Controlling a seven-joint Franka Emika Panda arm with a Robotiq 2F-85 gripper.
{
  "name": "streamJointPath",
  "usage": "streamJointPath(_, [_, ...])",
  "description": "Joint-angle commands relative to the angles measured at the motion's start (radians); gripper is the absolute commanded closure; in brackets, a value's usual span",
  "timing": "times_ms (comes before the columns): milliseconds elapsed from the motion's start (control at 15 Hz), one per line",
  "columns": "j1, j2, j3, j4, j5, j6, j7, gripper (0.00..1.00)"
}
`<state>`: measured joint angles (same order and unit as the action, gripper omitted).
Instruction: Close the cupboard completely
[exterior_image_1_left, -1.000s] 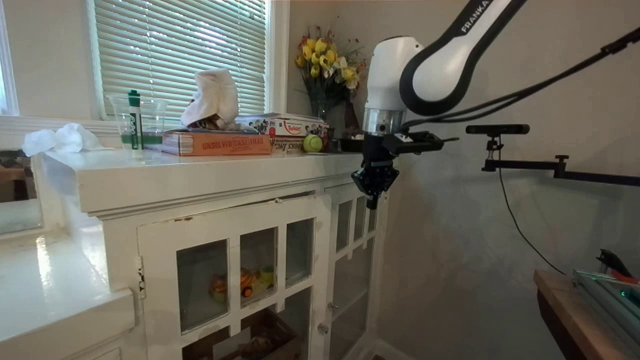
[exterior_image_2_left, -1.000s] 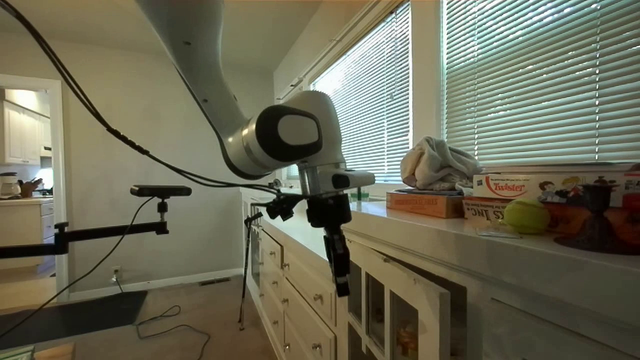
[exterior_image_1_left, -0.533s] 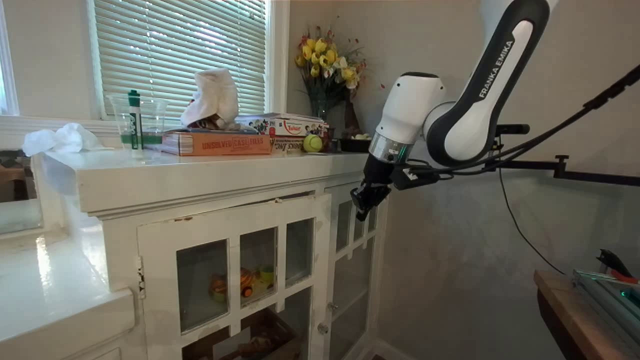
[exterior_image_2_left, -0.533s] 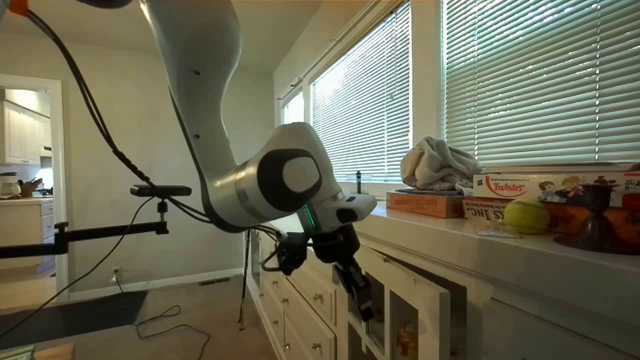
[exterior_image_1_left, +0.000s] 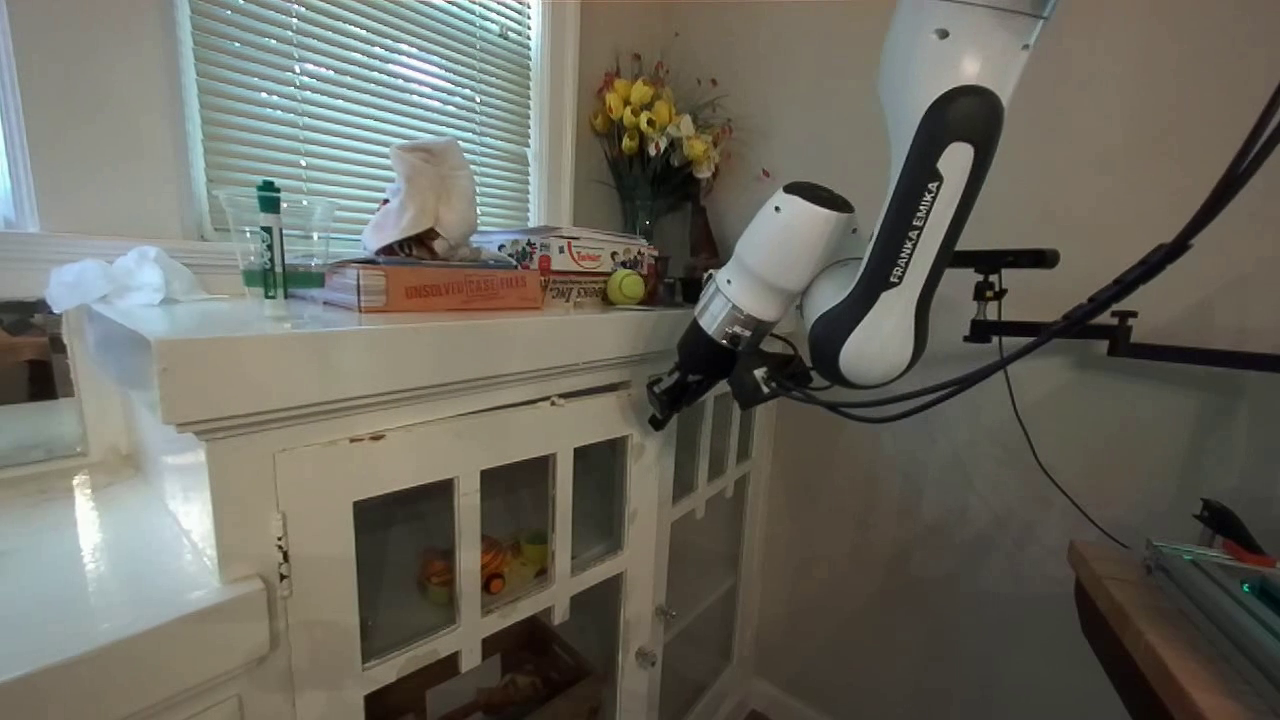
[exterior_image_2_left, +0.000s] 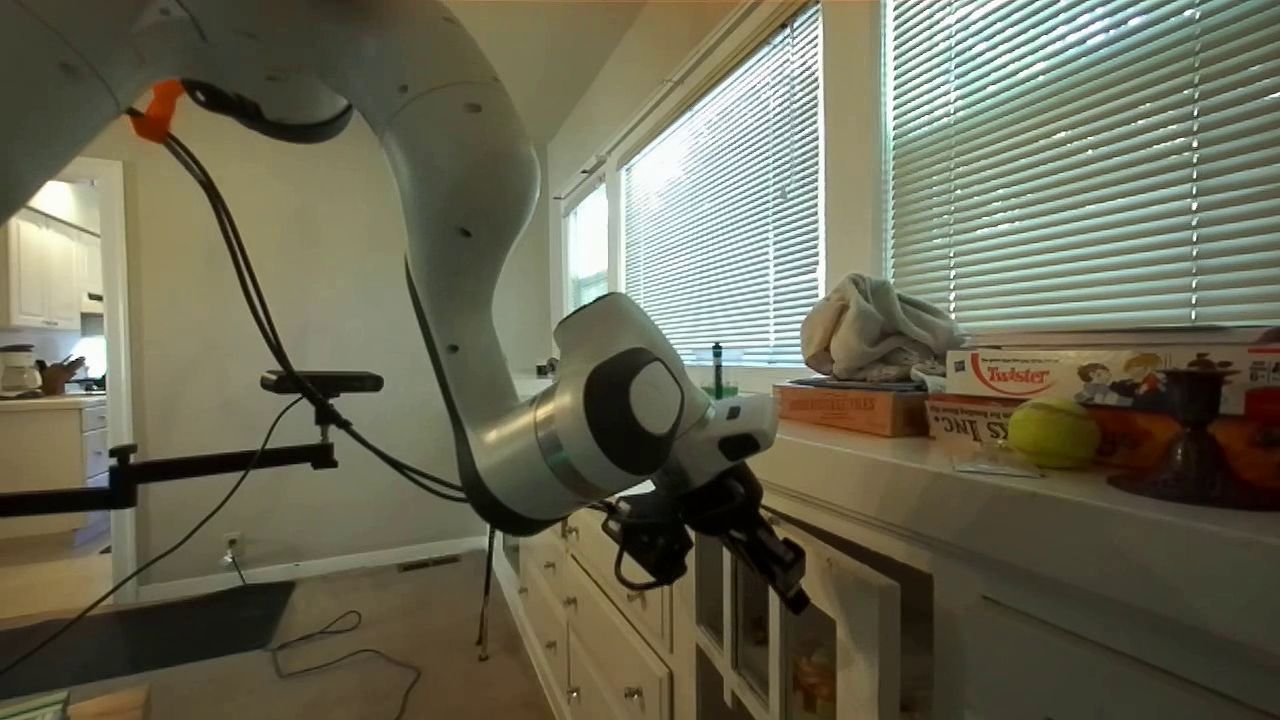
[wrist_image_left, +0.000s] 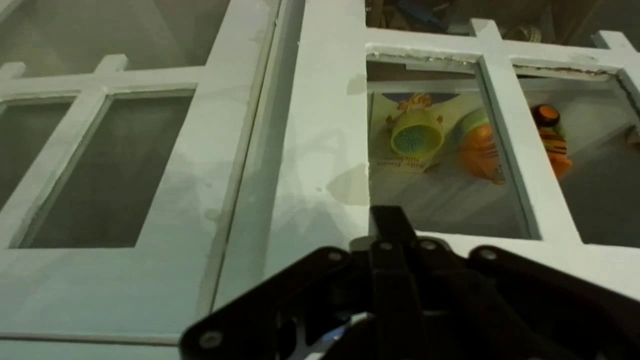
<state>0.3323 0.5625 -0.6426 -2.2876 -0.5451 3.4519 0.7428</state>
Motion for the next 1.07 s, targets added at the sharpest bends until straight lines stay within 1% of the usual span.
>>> streamJointPath(0, [0.083,0.149,-0.072,0.063,0.097,0.119,-0.002,1.0])
streamJointPath(333, [0.146,0.264,-0.128,0.052,0.208,0.221,-0.018,1.0])
streamJointPath(600, [0.178,0.325,-0.165,0.061,0.271,0.267,-0.02,1.0])
streamJointPath(667, [0.096,0.278,-0.056,0.057,0.413,0.246,-0.206,1.0])
streamJointPath(733, [0.086,0.288,-0.042,0.067,0.47,0.244,-0.247,1.0])
streamJointPath(867, [0.021,0.292,0.035,0.101,0.626,0.236,-0.407,1.0])
streamJointPath(1000, [-0.038,0.304,0.102,0.147,0.734,0.226,-0.528,1.0])
